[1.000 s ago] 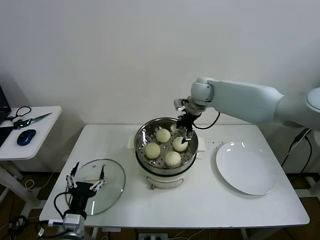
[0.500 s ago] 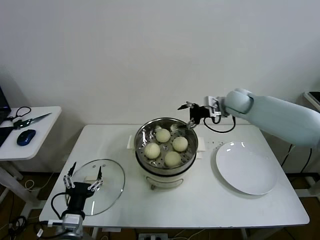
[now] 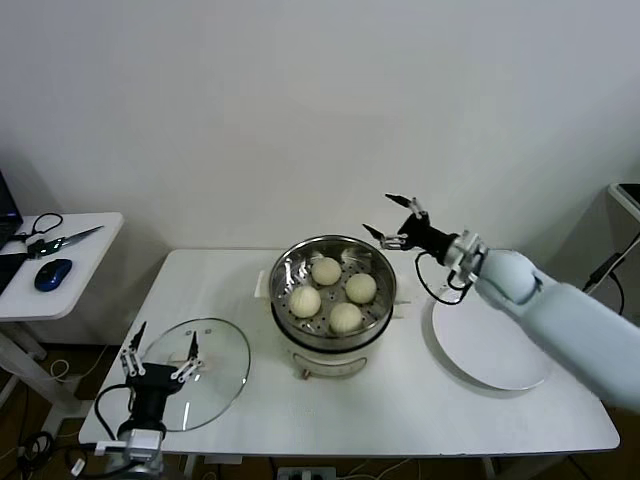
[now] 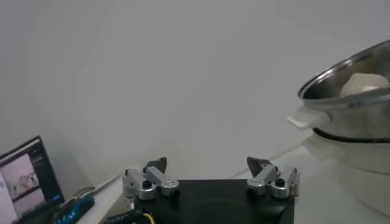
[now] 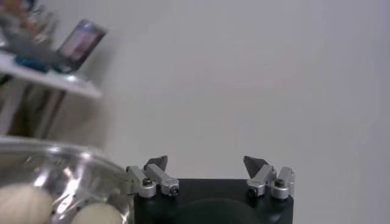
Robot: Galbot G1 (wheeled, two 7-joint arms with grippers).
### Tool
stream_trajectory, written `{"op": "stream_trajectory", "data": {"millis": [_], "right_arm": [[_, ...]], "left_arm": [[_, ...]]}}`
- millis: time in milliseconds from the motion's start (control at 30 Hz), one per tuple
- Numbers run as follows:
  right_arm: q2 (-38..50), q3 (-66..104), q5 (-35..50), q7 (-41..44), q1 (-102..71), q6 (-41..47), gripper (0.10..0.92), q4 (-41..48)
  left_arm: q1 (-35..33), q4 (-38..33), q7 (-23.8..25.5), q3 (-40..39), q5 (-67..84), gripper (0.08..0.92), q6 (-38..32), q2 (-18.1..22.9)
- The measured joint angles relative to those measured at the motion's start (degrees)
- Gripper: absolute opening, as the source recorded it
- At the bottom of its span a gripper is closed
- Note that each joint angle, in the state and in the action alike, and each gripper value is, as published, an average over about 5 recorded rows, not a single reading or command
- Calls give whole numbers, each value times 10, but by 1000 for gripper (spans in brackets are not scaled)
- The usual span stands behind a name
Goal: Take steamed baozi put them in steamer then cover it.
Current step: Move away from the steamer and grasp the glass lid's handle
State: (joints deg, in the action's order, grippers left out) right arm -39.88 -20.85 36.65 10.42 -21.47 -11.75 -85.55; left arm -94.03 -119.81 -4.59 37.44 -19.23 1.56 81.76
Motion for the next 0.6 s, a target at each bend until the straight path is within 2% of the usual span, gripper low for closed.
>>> {"op": "stream_trajectory", "data": {"millis": [233, 600], "right_arm": [[-32, 211, -27, -43, -220, 20, 823, -79], [-105, 429, -76, -87, -460, 73, 823, -171]], "left_arm": [[-4, -3, 2, 7, -120, 823, 0, -1], [-20, 24, 8, -13, -474, 823, 26, -12]]}}
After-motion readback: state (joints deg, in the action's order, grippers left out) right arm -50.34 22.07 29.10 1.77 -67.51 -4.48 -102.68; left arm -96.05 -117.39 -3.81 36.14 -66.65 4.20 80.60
